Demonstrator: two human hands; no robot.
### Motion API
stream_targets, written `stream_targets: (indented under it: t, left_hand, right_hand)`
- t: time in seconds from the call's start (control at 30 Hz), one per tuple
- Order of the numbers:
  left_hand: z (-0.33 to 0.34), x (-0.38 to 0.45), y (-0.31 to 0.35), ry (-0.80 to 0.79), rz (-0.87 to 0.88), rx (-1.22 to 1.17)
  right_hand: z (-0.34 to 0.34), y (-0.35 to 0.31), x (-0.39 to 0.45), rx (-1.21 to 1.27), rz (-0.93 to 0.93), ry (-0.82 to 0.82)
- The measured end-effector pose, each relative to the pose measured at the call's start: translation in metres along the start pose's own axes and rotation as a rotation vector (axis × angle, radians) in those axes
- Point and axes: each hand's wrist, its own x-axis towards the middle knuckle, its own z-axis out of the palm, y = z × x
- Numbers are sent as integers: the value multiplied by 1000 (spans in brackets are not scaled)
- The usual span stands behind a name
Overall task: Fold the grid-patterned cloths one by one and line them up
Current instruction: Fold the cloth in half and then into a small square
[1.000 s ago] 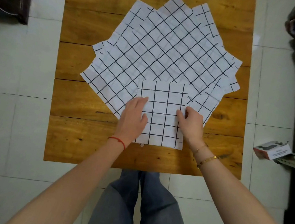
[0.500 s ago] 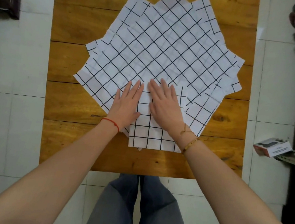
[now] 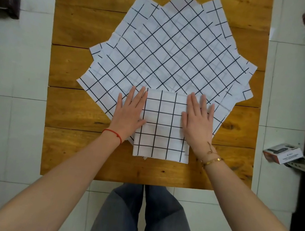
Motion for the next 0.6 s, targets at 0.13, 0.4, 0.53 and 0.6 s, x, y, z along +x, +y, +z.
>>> stream_targets:
  t: [0.13,0.4,0.53,0.6]
  left_hand:
    - [5,-6,1,41,-9,9]
    - [13,-23,4,105,10,53]
    - [24,-43,0,99,77,78]
    - [31,-57,-2,76,115,82]
  right_hand:
    - [-4,11,-6,32,32,33]
    - [-8,-28,1,-12,-392,-56]
    - [-2,-40,-1,1,-330,-106]
    - [-2,-42,-2,7,-312,-115]
